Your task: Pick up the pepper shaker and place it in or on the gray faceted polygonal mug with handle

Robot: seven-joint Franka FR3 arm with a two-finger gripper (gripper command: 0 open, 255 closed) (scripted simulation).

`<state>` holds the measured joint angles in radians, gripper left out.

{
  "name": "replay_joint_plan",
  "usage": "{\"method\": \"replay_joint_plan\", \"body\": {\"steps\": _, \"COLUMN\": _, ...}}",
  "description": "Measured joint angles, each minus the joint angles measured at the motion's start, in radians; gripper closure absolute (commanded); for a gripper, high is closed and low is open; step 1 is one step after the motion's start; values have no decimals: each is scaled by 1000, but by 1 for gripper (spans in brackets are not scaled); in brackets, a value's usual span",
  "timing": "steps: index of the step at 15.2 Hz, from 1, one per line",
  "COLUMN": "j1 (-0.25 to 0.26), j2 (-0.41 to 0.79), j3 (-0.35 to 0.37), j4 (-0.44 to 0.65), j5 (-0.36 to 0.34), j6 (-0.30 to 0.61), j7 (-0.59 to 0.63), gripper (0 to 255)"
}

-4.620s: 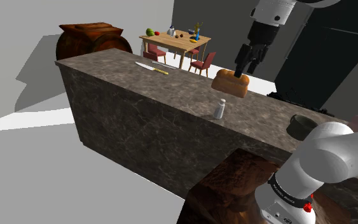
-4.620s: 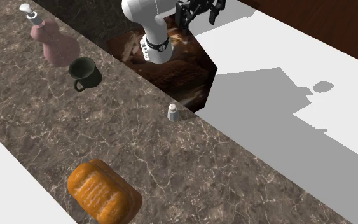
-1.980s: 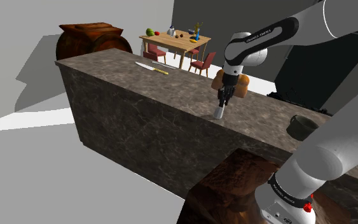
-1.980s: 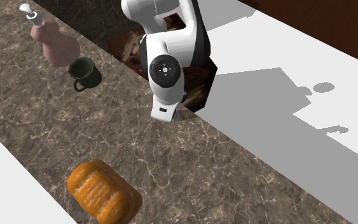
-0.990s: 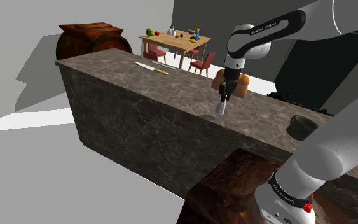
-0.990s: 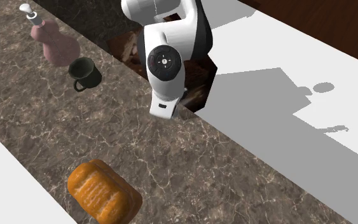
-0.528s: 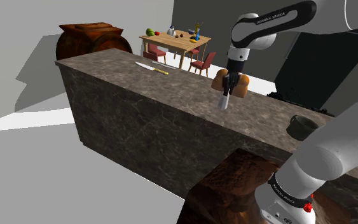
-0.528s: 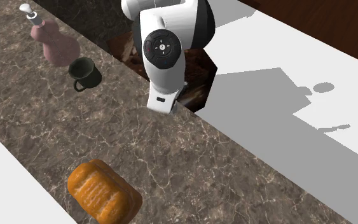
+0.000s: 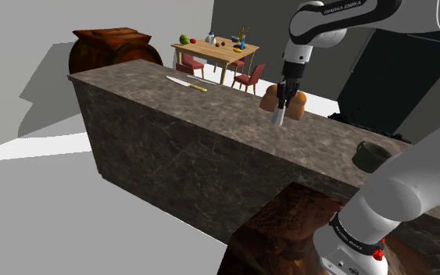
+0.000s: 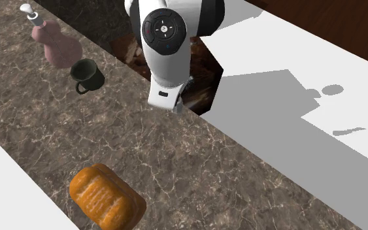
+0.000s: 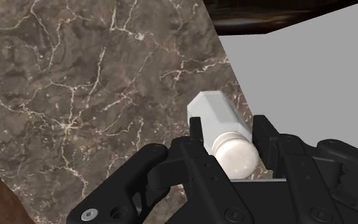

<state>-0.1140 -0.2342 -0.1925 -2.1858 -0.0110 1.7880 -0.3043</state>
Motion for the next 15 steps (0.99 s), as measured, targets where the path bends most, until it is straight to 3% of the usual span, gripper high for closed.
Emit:
{"method": "replay_joint_plan", "body": {"steps": 11, "j1": 2, "j2": -16, "j3": 5, "j4": 130, "j5": 0, "j6": -145, "j7": 6, "gripper": 255}}
{"method": "replay_joint_plan", "body": {"steps": 15, "j1": -28, "j2": -84, "j3": -30, "j4": 81, "j5": -33, "j6": -164, "j7": -46, "gripper": 255}}
